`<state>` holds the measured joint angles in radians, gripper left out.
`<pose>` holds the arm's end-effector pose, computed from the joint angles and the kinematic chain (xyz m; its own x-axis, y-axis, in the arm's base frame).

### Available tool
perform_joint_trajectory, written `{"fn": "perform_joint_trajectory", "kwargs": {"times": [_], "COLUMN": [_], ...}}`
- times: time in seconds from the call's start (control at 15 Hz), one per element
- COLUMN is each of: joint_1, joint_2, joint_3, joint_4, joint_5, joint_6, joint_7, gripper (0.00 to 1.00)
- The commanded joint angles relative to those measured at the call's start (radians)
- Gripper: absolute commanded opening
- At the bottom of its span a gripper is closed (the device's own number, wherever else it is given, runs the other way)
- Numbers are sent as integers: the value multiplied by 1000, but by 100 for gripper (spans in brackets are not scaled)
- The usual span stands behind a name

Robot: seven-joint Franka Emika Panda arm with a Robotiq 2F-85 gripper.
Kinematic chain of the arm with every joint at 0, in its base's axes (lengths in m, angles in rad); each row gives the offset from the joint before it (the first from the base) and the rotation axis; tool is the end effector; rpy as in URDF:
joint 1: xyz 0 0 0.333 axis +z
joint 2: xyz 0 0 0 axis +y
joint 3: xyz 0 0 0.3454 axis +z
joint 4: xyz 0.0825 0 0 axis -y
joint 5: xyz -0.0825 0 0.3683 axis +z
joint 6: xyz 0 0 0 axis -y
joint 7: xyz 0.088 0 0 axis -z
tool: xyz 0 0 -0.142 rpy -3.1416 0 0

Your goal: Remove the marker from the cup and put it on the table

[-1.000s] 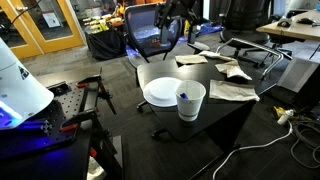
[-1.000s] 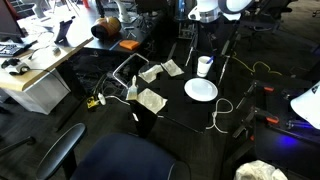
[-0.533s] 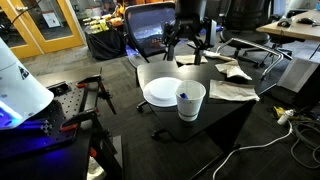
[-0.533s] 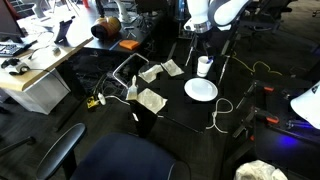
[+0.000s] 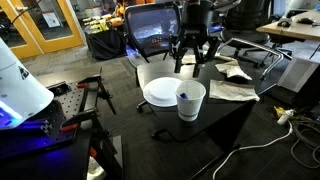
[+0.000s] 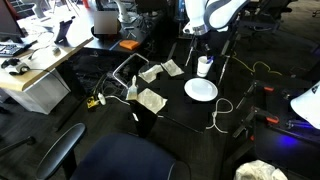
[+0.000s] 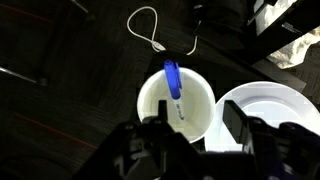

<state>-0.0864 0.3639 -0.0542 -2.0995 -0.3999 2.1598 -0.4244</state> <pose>0.5321 -0.1025 0.2338 0.7849 0.4657 -0.4088 0.5467 -0.8310 0.1029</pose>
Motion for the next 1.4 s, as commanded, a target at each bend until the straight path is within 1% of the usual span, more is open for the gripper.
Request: {"fn": "perform_joint_trajectory", "kwargs": {"times": [0.0, 0.07, 0.13, 0.2, 0.27, 0.33, 0.4, 0.47, 0.53, 0.6, 0.67, 0.73, 0.93, 1.07, 1.33], "joint_1": [-23, -28, -31, -34, -38, -40, -42, -44, -45, -46, -46, -46, -47, -48, -50], "joint_2": [35, 43, 51, 59, 68, 75, 85, 92, 100, 107, 114, 121, 137, 147, 166], "joint_3": [-1, -1, -1, -2, -2, -1, 0, 0, 0, 0, 1, 1, 0, -1, 0], "joint_4": [44, 50, 57, 63, 70, 76, 82, 88, 93, 99, 103, 107, 115, 119, 127], "joint_5": [-1, -1, -4, -5, -4, -2, -1, -1, -1, -1, 0, 0, -1, -2, -1], "joint_6": [-8, -9, -8, -8, -7, -8, -8, -8, -9, -10, -12, -12, -14, -15, -20], "joint_7": [-66, -78, -87, -91, -99, -102, -105, -110, -109, -109, -108, -108, -105, -104, -103], "gripper": [56, 57, 54, 55, 51, 51, 46, 44, 38, 41, 35, 38, 37, 39, 39]}}
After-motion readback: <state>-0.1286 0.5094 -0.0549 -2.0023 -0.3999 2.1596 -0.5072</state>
